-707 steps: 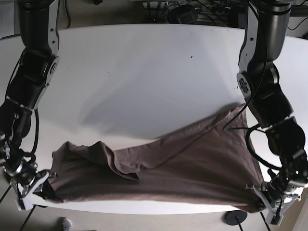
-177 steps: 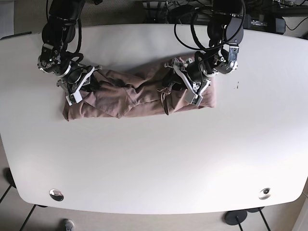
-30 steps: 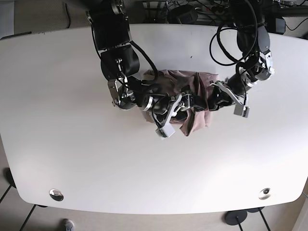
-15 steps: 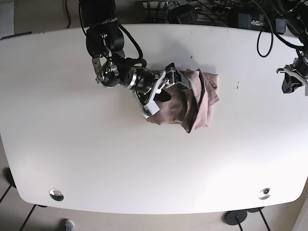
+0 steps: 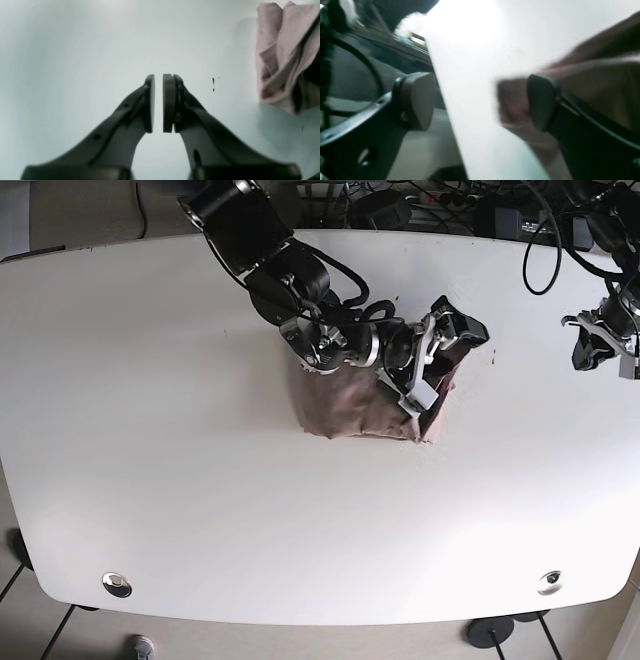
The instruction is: Fold the T-shirt properly
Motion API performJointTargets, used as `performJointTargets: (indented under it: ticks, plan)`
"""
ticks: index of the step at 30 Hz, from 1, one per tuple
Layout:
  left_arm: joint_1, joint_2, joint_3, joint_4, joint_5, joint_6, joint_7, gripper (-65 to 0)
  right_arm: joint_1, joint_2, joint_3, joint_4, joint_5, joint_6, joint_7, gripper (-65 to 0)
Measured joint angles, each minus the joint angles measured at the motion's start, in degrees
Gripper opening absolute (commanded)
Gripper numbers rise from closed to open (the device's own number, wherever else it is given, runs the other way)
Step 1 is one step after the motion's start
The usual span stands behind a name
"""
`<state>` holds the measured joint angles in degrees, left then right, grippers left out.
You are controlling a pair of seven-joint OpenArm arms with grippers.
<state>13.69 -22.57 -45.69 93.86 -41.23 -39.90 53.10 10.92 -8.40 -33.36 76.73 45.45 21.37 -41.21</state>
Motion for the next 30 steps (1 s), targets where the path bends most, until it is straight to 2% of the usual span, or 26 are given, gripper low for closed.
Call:
performJointTargets:
  ticks: [1, 3, 4, 7, 8, 10, 12, 14, 16, 17, 18, 21, 24, 25, 27, 28, 30]
  plan:
    - [0.1, 0.0, 0.2, 0.3, 0.0, 0.0, 0.0, -60.7, 0.6, 0.0, 0.0, 0.1, 2.0, -1.11, 0.7, -10.6]
    - [0.1, -0.2, 3.4, 0.9, 0.0, 0.0, 0.0, -60.7, 1.7, 0.3, 0.3, 0.3, 2.7, -4.26, 0.7, -10.6]
    - [0.1, 0.0, 4.5, 1.8, 0.0, 0.0, 0.0, -60.7, 1.7, 0.8, 0.5, 1.3, 2.7, -4.74, 0.7, -10.6]
    - [0.2, -0.5, 8.7, 5.0, 0.0, 0.0, 0.0, -60.7, 1.4, 3.6, 3.9, 3.4, 3.6, -4.31, 0.5, -10.6]
    - [0.1, -0.5, 10.6, 5.3, 0.0, 0.0, -0.2, -60.7, 1.4, 4.5, 5.4, 3.4, 2.7, -4.87, 0.5, -10.9]
    - [0.2, -0.3, 14.0, 6.6, 0.3, 0.0, -0.1, -60.7, 1.4, 6.1, 8.0, 3.4, 2.6, -4.87, 0.5, -18.1]
    - [0.3, -0.5, 18.6, 9.0, 3.1, 0.0, -0.2, -60.7, 1.3, 6.9, 10.3, 3.4, 2.9, -4.42, 0.5, -27.6]
    - [0.0, 2.0, 23.8, 11.5, 6.1, 0.0, -0.2, -60.7, 1.3, 8.3, 13.8, 3.3, 2.8, -4.5, 0.5, -37.6]
    - [0.0, 5.1, 27.5, 13.7, 10.1, 0.0, -0.3, -60.7, 1.6, 10.1, 16.7, 3.2, 2.8, -4.7, 0.8, -48.0]
    - [0.0, 7.2, 29.4, 14.2, 13.6, 0.0, -0.4, -60.7, 2.1, 11.9, 17.7, 2.8, 2.8, -4.63, 0.7, -53.7]
    - [0.0, 8.4, 31.0, 14.1, 16.2, 0.0, -0.4, -60.7, 3.0, 13.0, 17.8, 1.4, 2.7, -4.72, 0.7, -56.3]
    - [0.0, 9.8, 34.2, 14.1, 21.9, 0.0, -0.4, -60.8, 5.7, 14.3, 17.6, -4.5, 2.8, -3.96, 2.1, -57.2]
    - [0.0, 10.8, 35.1, 13.9, 23.3, 0.0, -0.4, -60.8, 6.0, 15.2, 17.5, -9.7, 2.7, -3.82, 6.8, -57.1]
    - [-0.1, 10.7, 34.8, 13.2, 23.2, 0.0, -0.4, -60.8, 6.0, 15.5, 17.1, -11.1, 1.3, -3.82, 8.0, -57.1]
    - [-0.3, 10.4, 34.6, 9.1, 23.5, 0.0, -0.9, -61.0, 5.9, 15.8, 15.8, -13.7, -5.3, -3.85, 11.2, -57.2]
    - [-0.5, 10.4, 34.6, 7.3, 23.8, 0.0, -1.9, -61.0, 5.9, 15.6, 15.2, -14.3, -7.0, -3.58, 12.7, -57.4]
    - [-1.1, 10.0, 34.6, 4.4, 23.9, 0.0, -5.9, -60.8, 6.0, 15.0, 15.3, -15.9, -9.6, -0.94, 14.9, -57.5]
